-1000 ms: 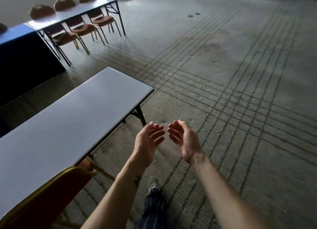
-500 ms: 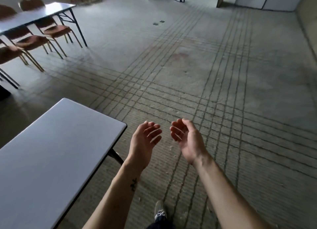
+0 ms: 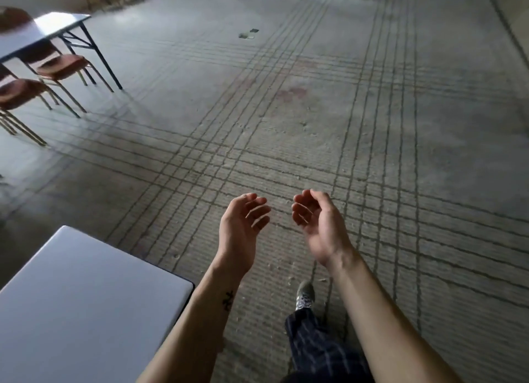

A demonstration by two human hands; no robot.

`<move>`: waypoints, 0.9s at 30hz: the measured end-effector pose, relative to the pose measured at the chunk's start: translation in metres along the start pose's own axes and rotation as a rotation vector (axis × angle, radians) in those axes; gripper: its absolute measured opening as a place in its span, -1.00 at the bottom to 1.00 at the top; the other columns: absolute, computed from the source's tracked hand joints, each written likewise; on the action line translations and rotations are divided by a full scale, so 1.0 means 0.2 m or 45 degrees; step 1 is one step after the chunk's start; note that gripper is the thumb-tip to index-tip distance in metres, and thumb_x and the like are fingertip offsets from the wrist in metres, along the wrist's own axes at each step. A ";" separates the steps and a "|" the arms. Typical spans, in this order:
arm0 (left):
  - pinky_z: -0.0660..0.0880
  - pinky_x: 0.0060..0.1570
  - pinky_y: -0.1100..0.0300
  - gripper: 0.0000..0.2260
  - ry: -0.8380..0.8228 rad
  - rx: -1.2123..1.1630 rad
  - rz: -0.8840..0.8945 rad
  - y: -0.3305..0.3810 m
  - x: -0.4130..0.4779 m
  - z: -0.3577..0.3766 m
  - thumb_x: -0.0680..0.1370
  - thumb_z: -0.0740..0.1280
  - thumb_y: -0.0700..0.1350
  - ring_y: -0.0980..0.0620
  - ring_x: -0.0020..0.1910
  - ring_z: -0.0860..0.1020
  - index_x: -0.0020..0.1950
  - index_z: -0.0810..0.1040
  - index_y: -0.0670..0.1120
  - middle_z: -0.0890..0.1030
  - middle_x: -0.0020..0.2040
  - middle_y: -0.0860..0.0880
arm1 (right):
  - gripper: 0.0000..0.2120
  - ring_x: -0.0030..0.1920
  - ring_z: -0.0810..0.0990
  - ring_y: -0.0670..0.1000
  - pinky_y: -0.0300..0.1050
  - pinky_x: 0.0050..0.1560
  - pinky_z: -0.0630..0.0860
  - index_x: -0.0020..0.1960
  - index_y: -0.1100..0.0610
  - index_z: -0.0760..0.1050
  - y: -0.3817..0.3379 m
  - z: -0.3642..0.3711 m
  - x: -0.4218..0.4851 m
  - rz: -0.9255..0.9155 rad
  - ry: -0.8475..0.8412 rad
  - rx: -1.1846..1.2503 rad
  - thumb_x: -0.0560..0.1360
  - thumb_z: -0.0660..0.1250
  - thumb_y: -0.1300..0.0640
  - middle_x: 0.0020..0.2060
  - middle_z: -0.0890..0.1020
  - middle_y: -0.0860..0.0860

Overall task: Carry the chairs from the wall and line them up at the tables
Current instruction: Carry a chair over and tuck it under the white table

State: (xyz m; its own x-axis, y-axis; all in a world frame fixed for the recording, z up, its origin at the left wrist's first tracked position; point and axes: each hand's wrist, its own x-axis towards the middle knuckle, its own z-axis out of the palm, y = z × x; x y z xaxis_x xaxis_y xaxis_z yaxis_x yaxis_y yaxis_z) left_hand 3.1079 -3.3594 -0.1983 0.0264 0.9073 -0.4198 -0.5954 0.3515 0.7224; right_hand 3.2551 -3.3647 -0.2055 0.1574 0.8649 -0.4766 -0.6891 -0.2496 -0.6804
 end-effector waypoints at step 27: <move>0.48 0.01 0.10 -0.84 0.062 -0.250 0.104 1.34 2.86 0.52 0.63 0.19 -0.14 -0.04 -0.13 0.61 0.02 0.56 -0.13 0.67 -0.12 -0.09 | -0.82 -0.22 0.57 -0.02 -0.17 -0.13 0.47 -0.04 0.14 0.53 -0.59 1.79 2.72 0.227 -0.205 0.021 0.64 0.20 0.12 -0.26 0.66 0.03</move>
State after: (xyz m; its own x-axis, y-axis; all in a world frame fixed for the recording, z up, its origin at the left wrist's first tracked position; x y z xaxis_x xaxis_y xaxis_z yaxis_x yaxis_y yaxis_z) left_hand 3.0475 -2.7228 -0.1879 -0.0640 0.9171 -0.3936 -0.7390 0.2215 0.6363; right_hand 3.1683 -2.7092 -0.1848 -0.0819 0.8664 -0.4926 -0.7076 -0.3986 -0.5835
